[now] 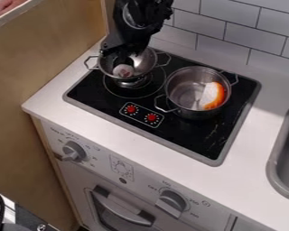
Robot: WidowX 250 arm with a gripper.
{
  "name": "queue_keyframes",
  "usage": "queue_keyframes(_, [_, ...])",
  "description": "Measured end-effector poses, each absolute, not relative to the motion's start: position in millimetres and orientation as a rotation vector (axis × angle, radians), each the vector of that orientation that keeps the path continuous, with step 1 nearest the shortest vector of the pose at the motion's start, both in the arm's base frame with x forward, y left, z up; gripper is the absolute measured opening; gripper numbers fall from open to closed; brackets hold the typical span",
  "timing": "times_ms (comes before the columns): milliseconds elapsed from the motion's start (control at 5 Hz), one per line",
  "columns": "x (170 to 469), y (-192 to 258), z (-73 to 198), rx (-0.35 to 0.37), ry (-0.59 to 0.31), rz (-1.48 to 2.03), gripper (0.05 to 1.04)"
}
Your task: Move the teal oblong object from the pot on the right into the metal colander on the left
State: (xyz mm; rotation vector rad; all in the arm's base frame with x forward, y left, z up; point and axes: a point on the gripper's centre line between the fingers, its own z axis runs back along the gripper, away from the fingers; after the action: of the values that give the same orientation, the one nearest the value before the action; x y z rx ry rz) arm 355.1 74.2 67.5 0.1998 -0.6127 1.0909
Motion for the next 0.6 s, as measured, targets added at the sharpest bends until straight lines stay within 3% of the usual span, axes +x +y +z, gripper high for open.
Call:
queue_keyframes(200, [359.5, 66.4, 64.0, 0.191, -0.63, 1.122, 0.453])
queue_keyframes(400, [360.2, 65.5, 60.3, 0.198, -0.629, 1.134, 0.752])
queue_keyframes(600, [359.3, 64.6, 59.9, 0.198, -0.625, 1.144, 0.984])
